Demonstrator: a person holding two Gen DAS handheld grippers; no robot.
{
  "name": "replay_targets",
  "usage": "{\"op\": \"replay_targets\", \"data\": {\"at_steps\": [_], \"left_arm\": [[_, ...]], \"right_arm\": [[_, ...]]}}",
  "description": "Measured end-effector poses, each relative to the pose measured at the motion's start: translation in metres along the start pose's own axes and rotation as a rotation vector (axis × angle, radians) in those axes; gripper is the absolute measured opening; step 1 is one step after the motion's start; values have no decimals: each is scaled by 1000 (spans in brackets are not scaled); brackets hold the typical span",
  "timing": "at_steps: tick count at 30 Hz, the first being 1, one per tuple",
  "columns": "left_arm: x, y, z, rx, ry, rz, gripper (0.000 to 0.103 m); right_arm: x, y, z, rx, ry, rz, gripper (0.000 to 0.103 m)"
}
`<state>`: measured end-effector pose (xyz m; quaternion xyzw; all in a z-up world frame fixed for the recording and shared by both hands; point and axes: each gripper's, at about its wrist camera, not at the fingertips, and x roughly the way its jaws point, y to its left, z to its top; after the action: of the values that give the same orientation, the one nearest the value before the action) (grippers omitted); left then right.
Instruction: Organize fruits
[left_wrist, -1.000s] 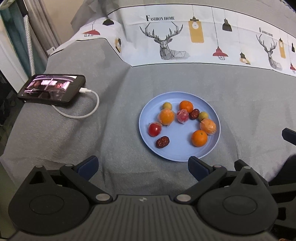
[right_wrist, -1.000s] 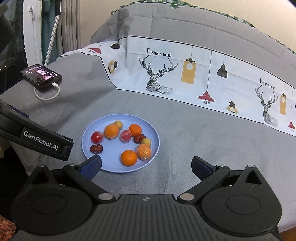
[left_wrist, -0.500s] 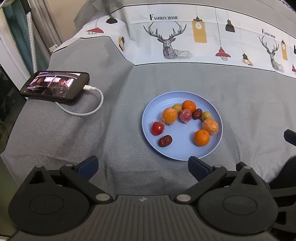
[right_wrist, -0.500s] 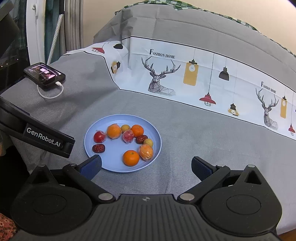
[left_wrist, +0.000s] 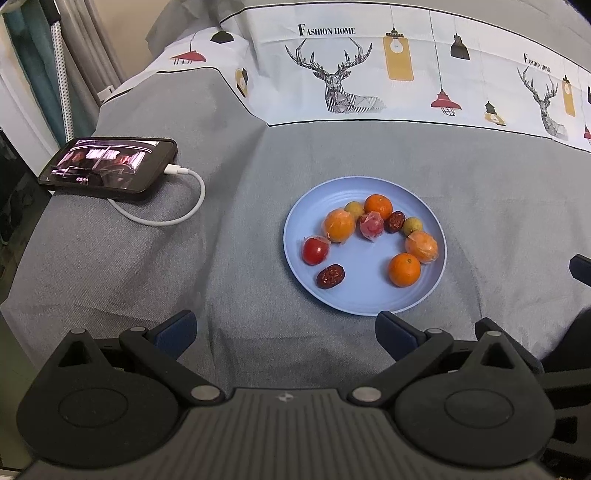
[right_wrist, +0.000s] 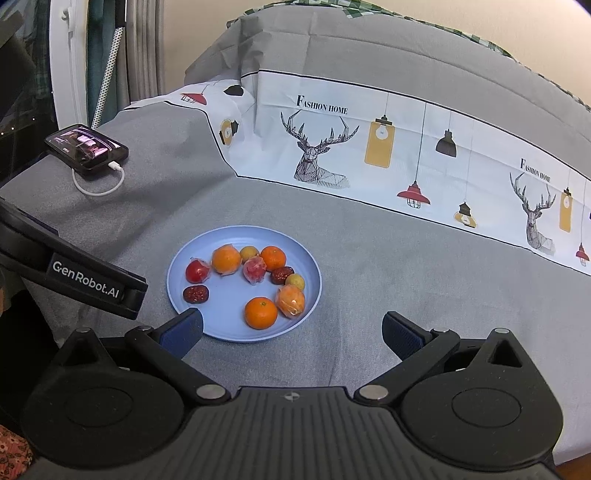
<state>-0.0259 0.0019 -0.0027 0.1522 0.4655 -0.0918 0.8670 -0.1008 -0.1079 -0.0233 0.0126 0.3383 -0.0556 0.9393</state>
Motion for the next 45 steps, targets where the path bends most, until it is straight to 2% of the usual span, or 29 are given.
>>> {"op": "replay_targets", "data": {"at_steps": [45], "left_arm": [[5,-1,-2,19,34,12,103]], "right_arm": [[1,0,-1,7,2,4,102]]}}
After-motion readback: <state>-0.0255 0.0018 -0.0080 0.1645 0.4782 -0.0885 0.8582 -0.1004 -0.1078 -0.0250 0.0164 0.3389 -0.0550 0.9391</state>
